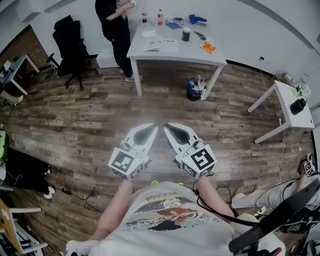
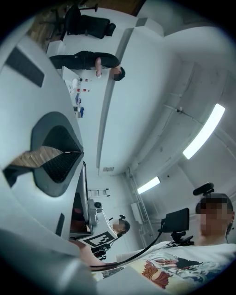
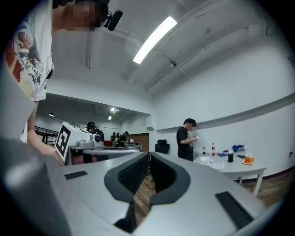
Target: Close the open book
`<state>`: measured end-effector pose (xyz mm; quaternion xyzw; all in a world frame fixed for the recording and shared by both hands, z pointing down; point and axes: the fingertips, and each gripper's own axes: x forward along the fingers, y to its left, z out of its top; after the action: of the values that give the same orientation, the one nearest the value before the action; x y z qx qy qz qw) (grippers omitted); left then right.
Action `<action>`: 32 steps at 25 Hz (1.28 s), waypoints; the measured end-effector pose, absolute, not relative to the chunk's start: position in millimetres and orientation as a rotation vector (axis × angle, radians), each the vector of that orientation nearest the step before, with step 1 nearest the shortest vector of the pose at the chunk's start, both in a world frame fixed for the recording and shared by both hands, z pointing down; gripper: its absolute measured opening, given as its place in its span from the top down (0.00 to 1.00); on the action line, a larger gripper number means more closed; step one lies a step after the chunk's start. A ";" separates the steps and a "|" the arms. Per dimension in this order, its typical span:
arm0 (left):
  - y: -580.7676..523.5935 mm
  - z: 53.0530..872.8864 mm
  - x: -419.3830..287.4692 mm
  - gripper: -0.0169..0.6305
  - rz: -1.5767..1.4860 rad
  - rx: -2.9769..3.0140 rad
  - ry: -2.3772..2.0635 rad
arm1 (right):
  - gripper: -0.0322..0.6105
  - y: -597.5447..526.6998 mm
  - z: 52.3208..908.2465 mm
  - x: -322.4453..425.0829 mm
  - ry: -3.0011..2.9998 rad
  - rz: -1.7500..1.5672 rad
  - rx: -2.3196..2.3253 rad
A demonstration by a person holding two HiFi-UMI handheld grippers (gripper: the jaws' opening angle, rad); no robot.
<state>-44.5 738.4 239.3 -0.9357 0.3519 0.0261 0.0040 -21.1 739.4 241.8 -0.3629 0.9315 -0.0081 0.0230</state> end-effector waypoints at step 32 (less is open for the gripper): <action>650.3 270.5 -35.6 0.95 0.011 -2.966 1.103 | 0.91 635.0 275.7 -13.5 2.952 -0.120 -1.105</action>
<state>-35.6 650.3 270.5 -0.9372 0.3486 0.0034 -0.0116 -13.5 635.0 275.7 -0.3503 0.9358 -0.0382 -0.0062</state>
